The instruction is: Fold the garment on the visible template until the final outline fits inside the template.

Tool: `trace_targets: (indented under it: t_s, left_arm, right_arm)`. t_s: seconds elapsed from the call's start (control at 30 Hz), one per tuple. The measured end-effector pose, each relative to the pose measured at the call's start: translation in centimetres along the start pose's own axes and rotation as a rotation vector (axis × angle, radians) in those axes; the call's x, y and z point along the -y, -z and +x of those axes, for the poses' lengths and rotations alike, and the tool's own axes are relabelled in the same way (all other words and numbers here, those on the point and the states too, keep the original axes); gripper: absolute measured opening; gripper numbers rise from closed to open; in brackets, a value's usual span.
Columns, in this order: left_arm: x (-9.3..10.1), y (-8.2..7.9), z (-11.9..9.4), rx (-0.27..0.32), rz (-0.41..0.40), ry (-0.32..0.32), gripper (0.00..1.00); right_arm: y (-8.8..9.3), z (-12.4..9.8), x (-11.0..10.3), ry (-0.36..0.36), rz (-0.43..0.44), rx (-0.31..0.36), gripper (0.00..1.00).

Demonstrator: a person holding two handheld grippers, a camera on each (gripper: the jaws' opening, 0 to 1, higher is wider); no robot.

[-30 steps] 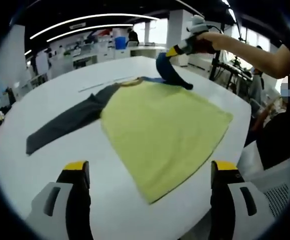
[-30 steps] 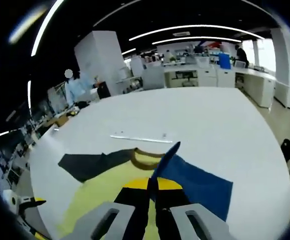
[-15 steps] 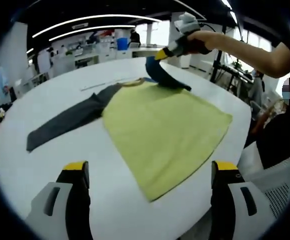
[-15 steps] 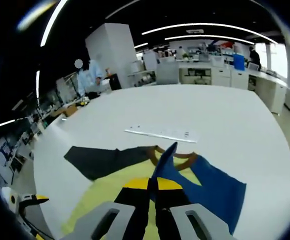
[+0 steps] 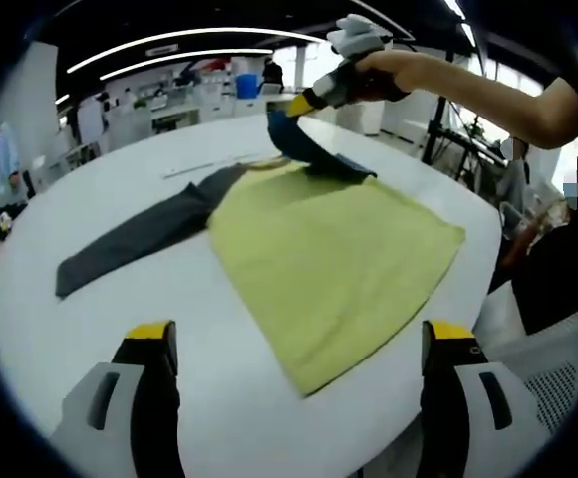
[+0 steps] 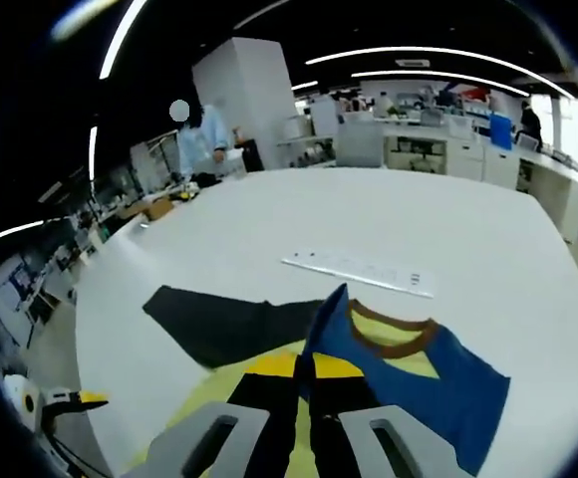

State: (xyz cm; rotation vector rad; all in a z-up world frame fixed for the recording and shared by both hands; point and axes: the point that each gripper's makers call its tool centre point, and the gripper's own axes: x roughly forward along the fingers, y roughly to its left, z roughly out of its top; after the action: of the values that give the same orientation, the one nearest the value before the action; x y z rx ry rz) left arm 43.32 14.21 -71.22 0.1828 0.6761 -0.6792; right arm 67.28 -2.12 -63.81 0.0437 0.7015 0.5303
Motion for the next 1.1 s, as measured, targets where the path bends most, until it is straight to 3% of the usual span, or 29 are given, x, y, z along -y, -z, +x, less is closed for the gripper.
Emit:
trace_targets:
  t_s: [0.5, 1.1]
  left_arm:
    - [-0.2, 0.7, -0.4, -0.002, -0.019, -0.012, 0.98]
    - [-0.6, 1.3, -0.8, -0.002, -0.037, -0.023, 0.99]
  right_arm:
    - [0.9, 3.2, -4.0, -0.053, -0.072, -0.054, 0.00]
    - [6.1, 6.7, -6.7, -0.094, -0.062, -0.140, 0.00]
